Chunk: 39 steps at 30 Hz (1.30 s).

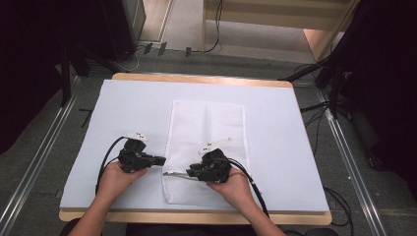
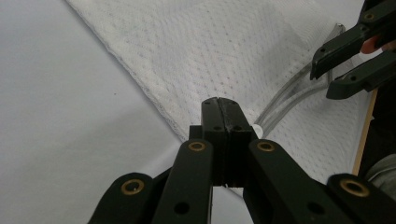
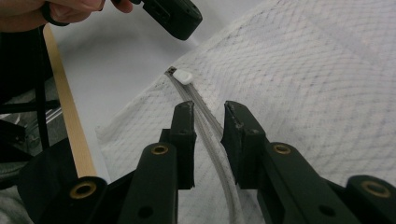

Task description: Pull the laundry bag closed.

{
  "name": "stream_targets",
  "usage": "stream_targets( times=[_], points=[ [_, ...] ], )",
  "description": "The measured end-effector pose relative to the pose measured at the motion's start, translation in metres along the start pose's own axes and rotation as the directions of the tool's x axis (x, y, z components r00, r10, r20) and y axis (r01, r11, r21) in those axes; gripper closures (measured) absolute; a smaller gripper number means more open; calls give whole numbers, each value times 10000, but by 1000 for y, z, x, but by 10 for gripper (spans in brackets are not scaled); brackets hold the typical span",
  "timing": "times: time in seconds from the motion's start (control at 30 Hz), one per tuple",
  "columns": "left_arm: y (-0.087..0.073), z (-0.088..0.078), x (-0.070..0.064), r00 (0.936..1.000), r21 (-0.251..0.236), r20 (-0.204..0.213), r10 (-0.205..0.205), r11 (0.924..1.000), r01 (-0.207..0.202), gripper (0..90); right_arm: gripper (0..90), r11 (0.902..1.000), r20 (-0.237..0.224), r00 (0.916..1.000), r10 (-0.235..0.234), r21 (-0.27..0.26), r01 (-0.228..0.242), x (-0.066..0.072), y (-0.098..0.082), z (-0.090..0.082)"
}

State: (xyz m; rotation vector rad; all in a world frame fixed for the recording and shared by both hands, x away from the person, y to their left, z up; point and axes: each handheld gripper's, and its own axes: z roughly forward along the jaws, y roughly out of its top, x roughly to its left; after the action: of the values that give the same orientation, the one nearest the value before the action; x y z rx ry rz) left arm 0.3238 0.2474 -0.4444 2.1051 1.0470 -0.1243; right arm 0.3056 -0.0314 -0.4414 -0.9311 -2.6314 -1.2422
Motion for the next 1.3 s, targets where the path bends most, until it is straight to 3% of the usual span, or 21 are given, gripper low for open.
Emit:
stream_targets(
  times=[0.37,0.77,0.97,1.13,1.3],
  points=[
    [-1,8,0,9997,400,244,-70,9992,60,900,775,9997,-267,9996,69,232,-62,8,13,26],
    [-4,15,1,9997,996,76,-237,9948,228,900,771,9984,-370,9992,116,550,-95,9,21,47],
    [-5,16,3,9992,1004,191,-343,9944,322,900,770,9961,-406,9991,126,873,-90,7,23,60],
    [-6,17,3,9989,970,252,-392,9946,366,900,778,9960,-506,9986,180,886,-135,8,23,63],
    [-6,16,4,9988,970,274,-414,9945,386,900,825,9966,-526,9986,-61,820,104,12,24,59]
  ],
)
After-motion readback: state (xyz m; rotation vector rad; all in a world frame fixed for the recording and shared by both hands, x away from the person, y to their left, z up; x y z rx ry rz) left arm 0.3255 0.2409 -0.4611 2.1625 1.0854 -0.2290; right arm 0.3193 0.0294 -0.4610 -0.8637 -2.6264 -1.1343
